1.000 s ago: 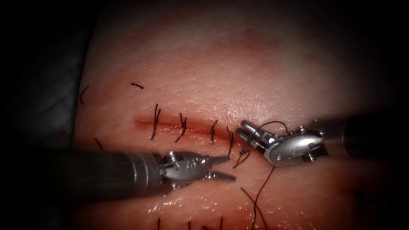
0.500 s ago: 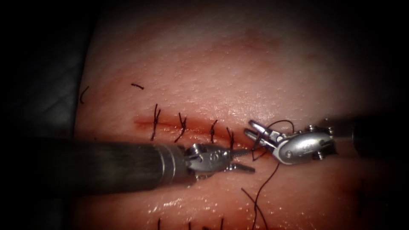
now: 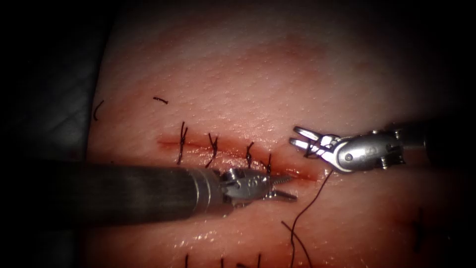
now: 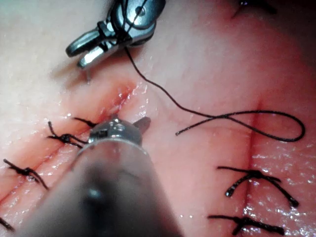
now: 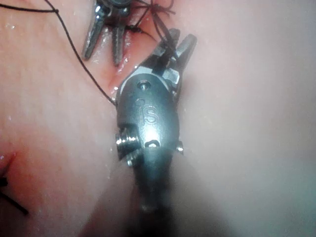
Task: Wound Closure
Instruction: Pierce the skin above the wound with the needle in the right needle driver.
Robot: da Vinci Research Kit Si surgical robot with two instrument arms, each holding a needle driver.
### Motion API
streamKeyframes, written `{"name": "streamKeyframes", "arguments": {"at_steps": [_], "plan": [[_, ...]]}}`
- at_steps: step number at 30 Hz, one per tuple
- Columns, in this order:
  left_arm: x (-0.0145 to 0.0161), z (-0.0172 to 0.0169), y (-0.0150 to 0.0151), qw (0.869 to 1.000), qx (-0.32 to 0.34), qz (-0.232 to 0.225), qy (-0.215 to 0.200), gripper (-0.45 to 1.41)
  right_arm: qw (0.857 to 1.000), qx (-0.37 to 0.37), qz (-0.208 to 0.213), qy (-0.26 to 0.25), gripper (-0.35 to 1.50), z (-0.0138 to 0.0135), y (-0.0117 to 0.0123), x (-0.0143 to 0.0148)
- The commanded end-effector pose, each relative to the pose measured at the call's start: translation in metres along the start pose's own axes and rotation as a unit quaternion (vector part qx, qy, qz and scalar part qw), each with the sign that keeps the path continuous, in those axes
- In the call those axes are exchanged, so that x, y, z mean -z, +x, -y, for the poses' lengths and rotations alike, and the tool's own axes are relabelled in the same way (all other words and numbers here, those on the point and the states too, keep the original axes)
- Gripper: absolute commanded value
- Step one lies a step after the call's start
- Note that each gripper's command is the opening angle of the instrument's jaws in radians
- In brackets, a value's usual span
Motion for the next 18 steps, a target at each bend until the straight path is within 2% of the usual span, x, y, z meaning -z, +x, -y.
{"name": "streamKeyframes", "arguments": {"at_steps": [1, 4, 8, 11, 12, 18], "plan": [[-0.0006, -0.0004, -0.0001, 1.0, -0.001, 0.003, -0.001, 0.14, 1.0, -0.018, 0.001, 0.001, -0.35, 0.0, -0.0007, -0.0007], [-0.0006, -0.0011, -0.0003, 1.0, -0.003, 0.007, -0.005, 0.14, 0.998, -0.059, 0.003, 0.004, -0.35, -0.0008, -0.0007, -0.001], [-0.0007, -0.002, -0.0011, 1.0, -0.008, 0.017, -0.009, 0.14, 0.989, -0.147, 0.008, 0.012, -0.35, -0.0023, -0.0004, -0.0015], [-0.0008, -0.0025, -0.0015, 1.0, -0.012, 0.024, -0.012, 0.14, 0.985, -0.173, 0.007, 0.012, -0.35, -0.0032, -0.0004, -0.0019], [-0.0006, -0.0026, -0.0017, 1.0, -0.012, 0.024, -0.013, 0.14, 0.979, -0.205, 0.009, 0.012, -0.35, -0.0035, -0.0005, -0.0024], [-0.0002, -0.002, -0.0018, 1.0, -0.013, 0.023, -0.016, 0.14, 0.957, -0.287, 0.022, 0.017, -0.35, -0.0038, -0.0007, -0.0035]]}}
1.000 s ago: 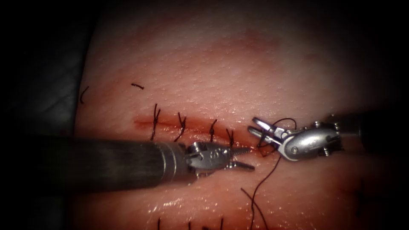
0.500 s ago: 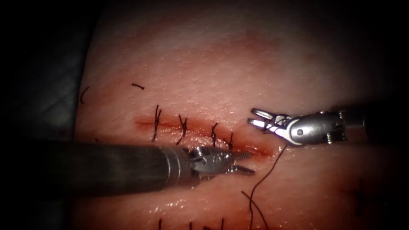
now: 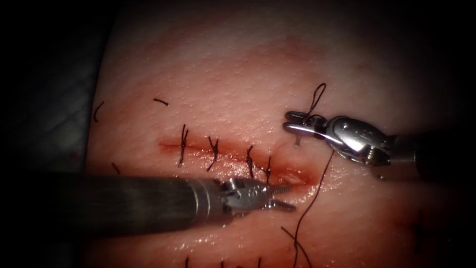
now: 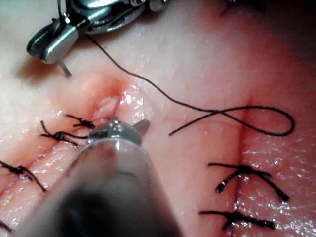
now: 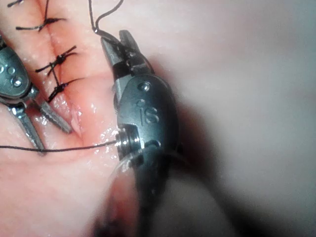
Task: Wound Closure
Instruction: Pierce the skin above the wound with the needle in the right needle driver.
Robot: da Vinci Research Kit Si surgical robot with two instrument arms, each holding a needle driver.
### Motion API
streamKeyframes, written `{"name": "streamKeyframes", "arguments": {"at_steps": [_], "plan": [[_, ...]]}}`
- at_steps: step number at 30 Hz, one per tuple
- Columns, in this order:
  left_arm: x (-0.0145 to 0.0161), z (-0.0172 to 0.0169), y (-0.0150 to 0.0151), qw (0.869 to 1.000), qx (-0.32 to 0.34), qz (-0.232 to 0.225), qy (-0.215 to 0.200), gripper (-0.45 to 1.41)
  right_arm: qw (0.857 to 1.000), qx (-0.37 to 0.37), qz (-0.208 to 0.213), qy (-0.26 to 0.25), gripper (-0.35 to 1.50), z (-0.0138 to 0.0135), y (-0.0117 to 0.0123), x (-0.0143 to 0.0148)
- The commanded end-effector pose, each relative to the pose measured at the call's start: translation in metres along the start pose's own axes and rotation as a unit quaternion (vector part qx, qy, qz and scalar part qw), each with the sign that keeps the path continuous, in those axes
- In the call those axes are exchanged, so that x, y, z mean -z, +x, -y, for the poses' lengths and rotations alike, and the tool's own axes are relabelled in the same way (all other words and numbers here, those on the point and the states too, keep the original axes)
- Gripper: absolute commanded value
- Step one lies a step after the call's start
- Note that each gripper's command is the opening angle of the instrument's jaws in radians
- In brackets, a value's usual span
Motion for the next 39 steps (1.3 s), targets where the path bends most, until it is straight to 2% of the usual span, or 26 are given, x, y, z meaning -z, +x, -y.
{"name": "streamKeyframes", "arguments": {"at_steps": [1, 7, 9, 15, 21, 24, 25, 28, 37, 39], "plan": [[-0.0008, 0.0, -0.0002, 1.0, 0.0, 0.0, -0.001, 0.14, 1.0, -0.028, 0.002, 0.004, -0.35, 0.0002, -0.0004, -0.0011], [-0.0008, 0.0004, -0.0005, 1.0, -0.001, 0.0, -0.001, 0.14, 0.985, -0.171, 0.022, -0.004, -0.35, -0.0001, -0.0007, -0.0014], [-0.0008, 0.0004, -0.0005, 1.0, -0.002, 0.0, -0.001, 0.14, 0.973, -0.23, 0.026, -0.003, -0.35, 0.0, -0.001, -0.0014], [-0.0007, 0.0009, -0.0009, 1.0, -0.002, -0.001, -0.004, 0.16, 0.947, -0.317, 0.057, -0.012, -0.35, 0.0009, -0.0018, -0.0014], [-0.0006, 0.0015, -0.0012, 1.0, -0.003, 0.0, -0.003, 0.16, 0.926, -0.372, 0.067, 0.007, -0.35, 0.002, -0.0026, -0.0012], [-0.0005, 0.0017, -0.0013, 1.0, -0.003, 0.0, -0.002, 0.16, 0.905, -0.417, 0.076, 0.019, -0.35, 0.0028, -0.0032, -0.0013], [-0.0004, 0.0018, -0.0013, 1.0, -0.003, 0.0, -0.002, 0.16, 0.893, -0.442, 0.079, 0.026, -0.35, 0.0034, -0.0036, -0.0014], [-0.0003, 0.0022, -0.0015, 1.0, -0.004, 0.001, -0.002, 0.16, 0.878, -0.469, 0.087, 0.048, -0.35, 0.0049, -0.0045, -0.0017], [0.0004, 0.003, -0.0019, 1.0, -0.005, 0.003, 0.0, 0.14, 0.847, -0.513, 0.104, 0.087, -0.35, 0.0091, -0.0054, -0.0025], [0.0005, 0.0031, -0.002, 1.0, -0.005, 0.003, -0.001, 0.14, 0.846, -0.515, 0.112, 0.082, -0.35, 0.0098, -0.0055, -0.0023]]}}
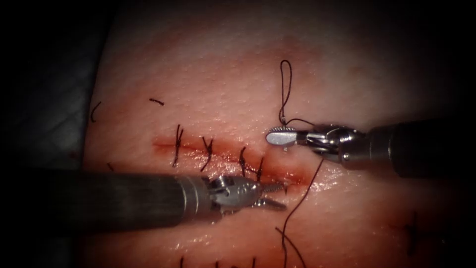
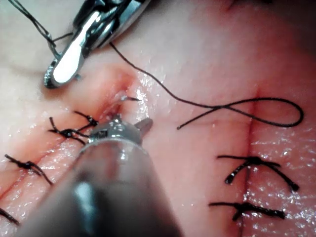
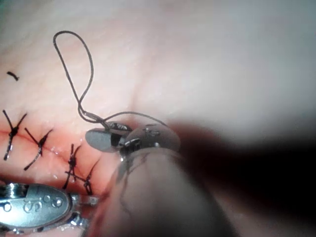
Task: Wound Closure
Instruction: Pierce the skin above the wound with the needle in the right needle driver.
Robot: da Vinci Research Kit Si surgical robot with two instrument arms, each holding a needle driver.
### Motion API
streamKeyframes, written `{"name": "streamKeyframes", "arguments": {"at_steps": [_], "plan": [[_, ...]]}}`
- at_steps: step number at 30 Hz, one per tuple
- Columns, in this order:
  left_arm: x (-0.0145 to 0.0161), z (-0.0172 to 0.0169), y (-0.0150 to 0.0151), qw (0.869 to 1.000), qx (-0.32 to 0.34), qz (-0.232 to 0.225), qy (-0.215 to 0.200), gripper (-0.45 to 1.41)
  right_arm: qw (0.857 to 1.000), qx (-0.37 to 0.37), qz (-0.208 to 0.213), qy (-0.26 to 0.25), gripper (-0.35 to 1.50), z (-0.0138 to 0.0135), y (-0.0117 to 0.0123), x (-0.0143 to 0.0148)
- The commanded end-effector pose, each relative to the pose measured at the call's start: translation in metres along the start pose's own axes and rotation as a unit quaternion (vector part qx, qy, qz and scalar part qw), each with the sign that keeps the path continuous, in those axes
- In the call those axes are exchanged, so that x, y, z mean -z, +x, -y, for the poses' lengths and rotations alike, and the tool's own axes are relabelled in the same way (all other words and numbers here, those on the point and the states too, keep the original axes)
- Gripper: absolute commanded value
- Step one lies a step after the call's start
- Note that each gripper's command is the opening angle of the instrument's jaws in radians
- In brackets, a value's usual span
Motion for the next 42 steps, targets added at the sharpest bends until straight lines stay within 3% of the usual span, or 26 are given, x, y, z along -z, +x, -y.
{"name": "streamKeyframes", "arguments": {"at_steps": [1, 7, 11, 13, 14, 16, 21, 27, 32, 39, 42], "plan": [[-0.0007, 0.0, -0.0001, 1.0, 0.0, 0.0, 0.0, 0.14, 1.0, -0.007, 0.006, -0.004, -0.35, 0.0, -0.0011, -0.0006], [-0.0006, 0.0001, -0.0001, 1.0, 0.001, 0.001, 0.001, 0.14, 1.0, -0.016, 0.007, -0.004, -0.35, 0.0007, -0.0026, -0.0006], [-0.0006, 0.0, 0.0, 1.0, 0.001, 0.001, 0.002, 0.14, 0.999, 0.028, -0.032, 0.001, -0.35, 0.0013, -0.0014, -0.0006], [-0.0005, -0.0001, 0.0, 1.0, 0.001, 0.001, 0.002, 0.14, 0.994, 0.095, -0.061, 0.0, 0.41, 0.0015, -0.0003, -0.0005], [-0.0005, -0.0001, 0.0, 1.0, 0.001, 0.001, 0.001, 0.14, 0.991, 0.116, -0.07, -0.006, 0.64, 0.0015, 0.0002, -0.0004], [-0.0004, -0.0001, -0.0001, 1.0, 0.001, 0.001, 0.001, 0.14, 0.986, 0.143, -0.088, -0.02, 0.74, 0.0016, 0.0011, -0.0002], [-0.0002, -0.0004, -0.0001, 1.0, 0.001, 0.001, 0.001, 0.14, 0.973, 0.191, -0.114, -0.055, 0.51, 0.0018, 0.0032, 0.0008], [-0.0002, -0.0007, 0.0001, 1.0, 0.001, 0.001, 0.001, 0.14, 0.937, 0.294, -0.15, -0.118, 0.78, 0.0032, 0.0051, 0.0019], [-0.0002, -0.0008, 0.0001, 1.0, 0.002, 0.002, 0.002, 0.14, 0.919, 0.333, -0.155, -0.142, 0.83, 0.0041, 0.0055, 0.002], [-0.0002, -0.001, 0.0002, 1.0, 0.002, 0.002, 0.002, 0.14, 0.907, 0.363, -0.134, -0.168, 0.42, 0.0043, 0.0051, 0.0013], [-0.0001, -0.001, 0.0002, 1.0, 0.002, 0.002, 0.002, 0.14, 0.898, 0.377, -0.133, -0.184, 0.41, 0.0042, 0.0053, 0.0016]]}}
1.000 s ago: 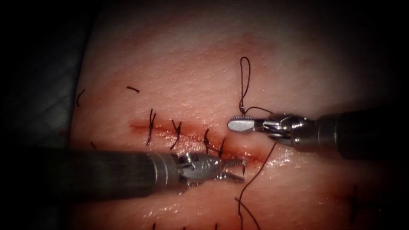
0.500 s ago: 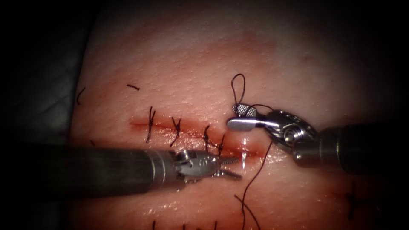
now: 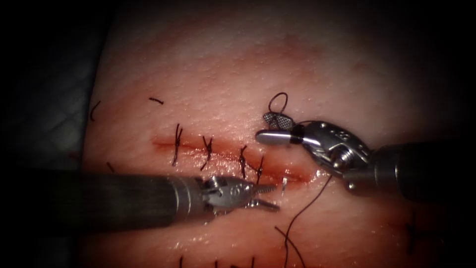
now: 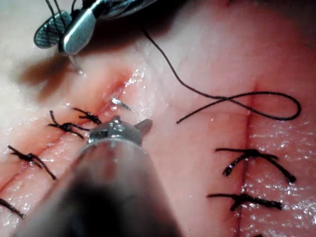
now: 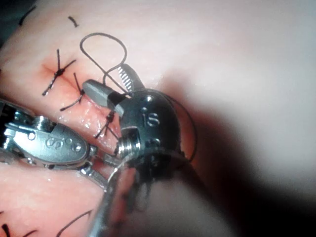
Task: Wound Closure
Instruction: Pierce the skin above the wound with the needle in the right needle driver.
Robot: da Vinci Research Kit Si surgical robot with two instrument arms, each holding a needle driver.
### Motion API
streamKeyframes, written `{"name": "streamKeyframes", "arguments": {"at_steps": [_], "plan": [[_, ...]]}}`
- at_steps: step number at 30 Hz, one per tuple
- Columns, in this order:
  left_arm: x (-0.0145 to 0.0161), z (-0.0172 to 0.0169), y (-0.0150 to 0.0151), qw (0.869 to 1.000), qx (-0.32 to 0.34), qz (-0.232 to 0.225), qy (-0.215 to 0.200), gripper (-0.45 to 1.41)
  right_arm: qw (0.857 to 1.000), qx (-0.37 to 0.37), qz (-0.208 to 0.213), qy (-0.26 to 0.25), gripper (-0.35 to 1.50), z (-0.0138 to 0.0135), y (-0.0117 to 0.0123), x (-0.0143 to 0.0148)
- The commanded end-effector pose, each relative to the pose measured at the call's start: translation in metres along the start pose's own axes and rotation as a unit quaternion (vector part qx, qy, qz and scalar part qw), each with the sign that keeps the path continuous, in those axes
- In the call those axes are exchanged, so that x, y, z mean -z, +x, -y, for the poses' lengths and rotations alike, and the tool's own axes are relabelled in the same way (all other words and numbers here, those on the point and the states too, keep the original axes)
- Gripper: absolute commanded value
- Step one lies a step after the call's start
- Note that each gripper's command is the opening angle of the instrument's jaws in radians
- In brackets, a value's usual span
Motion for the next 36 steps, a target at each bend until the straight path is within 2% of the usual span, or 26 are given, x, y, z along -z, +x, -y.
{"name": "streamKeyframes", "arguments": {"at_steps": [1, 10, 12, 13, 14, 16, 17, 20, 22, 23, 24, 28, 33, 36], "plan": [[-0.0008, -0.0001, -0.0001, 1.0, 0.0, 0.0, -0.001, 0.14, 1.0, 0.015, 0.002, -0.011, 0.44, -0.0004, -0.0005, -0.0004], [-0.0008, -0.0001, -0.0001, 1.0, 0.0, 0.0, 0.0, 0.14, 0.991, 0.111, 0.028, -0.069, 0.79, -0.0021, -0.0002, 0.0014], [-0.0008, -0.0001, -0.0001, 1.0, 0.0, 0.0, 0.0, 0.14, 0.988, 0.122, 0.042, -0.08, 0.88, -0.002, -0.0003, 0.0015], [-0.0008, -0.0001, -0.0001, 1.0, 0.0, 0.0, 0.0, 0.16, 0.988, 0.122, 0.042, -0.09, 1.01, -0.0018, -0.0006, 0.0015], [-0.0008, -0.0001, -0.0001, 1.0, 0.0, 0.0, 0.0, 0.16, 0.987, 0.122, 0.043, -0.091, 1.01, -0.0018, -0.0006, 0.0015], [-0.0009, -0.0001, -0.0001, 1.0, 0.0, 0.0, 0.0, 0.16, 0.988, 0.123, 0.047, -0.084, 0.88, -0.0016, -0.0009, 0.0013], [-0.0009, -0.0001, -0.0001, 1.0, 0.0, 0.0, 0.0, 0.16, 0.988, 0.124, 0.049, -0.079, 0.74, -0.0015, -0.0011, 0.0011], [-0.0008, -0.0002, -0.0001, 1.0, 0.0, 0.0, 0.0, 0.16, 0.987, 0.127, 0.056, -0.077, 0.73, -0.0012, -0.0018, 0.0005], [-0.0007, -0.0003, -0.0001, 1.0, 0.0, 0.0, 0.0, 0.16, 0.987, 0.132, 0.058, -0.077, 0.17, -0.0012, -0.0021, 0.0001], [-0.0007, -0.0003, -0.0001, 1.0, 0.0, 0.0, 0.0, 0.16, 0.988, 0.123, 0.059, -0.077, -0.21, -0.0012, -0.0022, 0.0001], [-0.0007, -0.0003, -0.0001, 1.0, 0.0, 0.0, 0.0, 0.16, 0.99, 0.105, 0.06, -0.076, -0.35, -0.0013, -0.0021, 0.0001], [-0.0005, -0.0002, -0.0002, 1.0, -0.001, 0.0, -0.002, 0.16, 0.994, 0.035, 0.068, -0.08, -0.35, -0.0014, -0.002, 0.0001], [-0.0002, -0.0002, -0.0003, 1.0, -0.001, 0.0, -0.003, 0.16, 0.99, -0.027, 0.106, -0.09, -0.35, -0.0014, -0.0021, 0.0], [-0.0002, -0.0001, -0.0003, 1.0, -0.001, 0.0, -0.003, 0.16, 0.982, -0.09, 0.142, -0.085, -0.35, -0.0016, -0.002, -0.0001]]}}
